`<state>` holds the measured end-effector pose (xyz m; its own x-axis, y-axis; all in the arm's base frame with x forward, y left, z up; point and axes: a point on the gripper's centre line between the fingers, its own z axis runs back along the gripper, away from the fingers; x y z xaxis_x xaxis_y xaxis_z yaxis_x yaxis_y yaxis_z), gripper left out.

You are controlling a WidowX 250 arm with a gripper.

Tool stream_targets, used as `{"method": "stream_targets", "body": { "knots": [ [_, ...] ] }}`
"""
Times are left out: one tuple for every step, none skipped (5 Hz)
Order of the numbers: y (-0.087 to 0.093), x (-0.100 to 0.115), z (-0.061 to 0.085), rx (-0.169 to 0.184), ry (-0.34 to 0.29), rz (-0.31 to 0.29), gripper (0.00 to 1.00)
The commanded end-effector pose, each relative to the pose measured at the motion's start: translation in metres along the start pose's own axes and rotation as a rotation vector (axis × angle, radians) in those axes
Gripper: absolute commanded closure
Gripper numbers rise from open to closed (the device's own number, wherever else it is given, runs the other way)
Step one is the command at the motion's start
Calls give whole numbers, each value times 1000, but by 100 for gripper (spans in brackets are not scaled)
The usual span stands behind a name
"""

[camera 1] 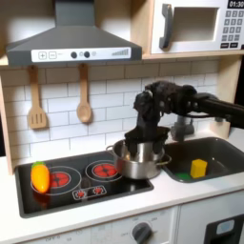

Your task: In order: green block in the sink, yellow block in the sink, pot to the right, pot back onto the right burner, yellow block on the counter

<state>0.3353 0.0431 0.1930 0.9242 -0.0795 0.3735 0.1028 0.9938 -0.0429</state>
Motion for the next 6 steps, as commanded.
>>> {"method": "stream_targets", "body": {
  "knots": [
    [3,7,-26,19,13,-44,0],
    [3,6,-31,14,21,-50,0],
    [5,4,-32,18,38,-48,0],
    [13,12,-27,28,31,-39,0],
    [26,18,-23,47,23,-24,0],
    [40,19,-22,71,31,-1,0]
  ]
}}
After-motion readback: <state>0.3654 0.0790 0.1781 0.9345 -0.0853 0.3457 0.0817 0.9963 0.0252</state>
